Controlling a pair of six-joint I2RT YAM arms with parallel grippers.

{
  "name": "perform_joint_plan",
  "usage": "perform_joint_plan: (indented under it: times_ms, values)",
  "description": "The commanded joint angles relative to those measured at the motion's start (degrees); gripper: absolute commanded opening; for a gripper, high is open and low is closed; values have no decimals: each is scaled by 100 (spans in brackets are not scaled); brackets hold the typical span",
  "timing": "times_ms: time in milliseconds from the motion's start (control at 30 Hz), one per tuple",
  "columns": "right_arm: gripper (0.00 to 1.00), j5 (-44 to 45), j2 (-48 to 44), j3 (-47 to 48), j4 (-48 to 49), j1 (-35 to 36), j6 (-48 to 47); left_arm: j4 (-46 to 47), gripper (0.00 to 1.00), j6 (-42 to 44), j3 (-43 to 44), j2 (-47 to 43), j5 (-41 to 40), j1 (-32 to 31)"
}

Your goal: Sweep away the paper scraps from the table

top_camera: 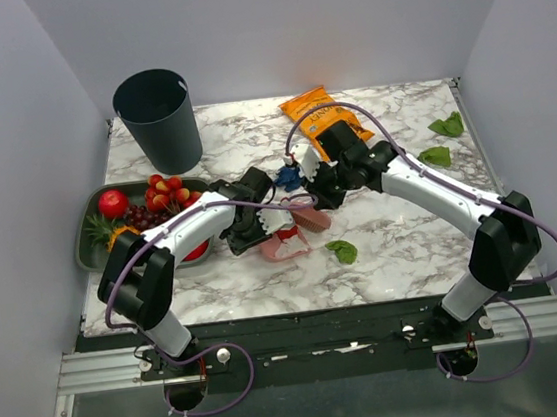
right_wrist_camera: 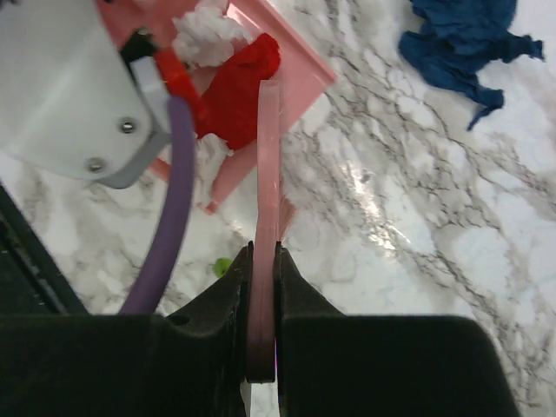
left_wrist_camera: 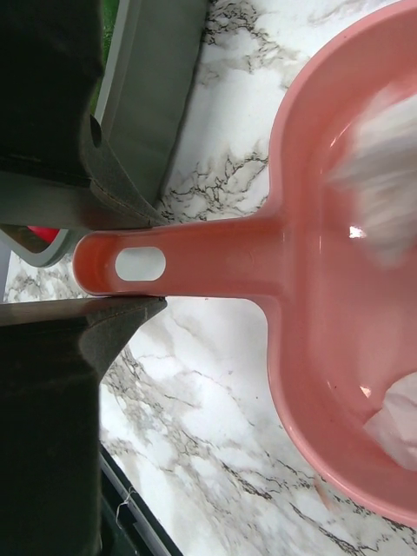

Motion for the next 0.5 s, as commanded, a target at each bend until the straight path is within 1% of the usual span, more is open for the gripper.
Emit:
perform_joint_plan:
  times_ms: [0, 233, 333, 467]
  values:
    - [1, -950, -345, 187, -363, 36, 573, -49, 0, -25, 231, 119, 175, -42]
    - [0, -642, -811, -32, -582, -333, 583, 187, 0, -139, 152, 40, 333, -42]
    - [1, -440, -926, -15, -565, -430, 513, 520, 0, -201, -67, -250, 447, -42]
    - [0, 104, -943, 20, -337, -474, 477, 768, 0, -175, -252, -610, 535, -42]
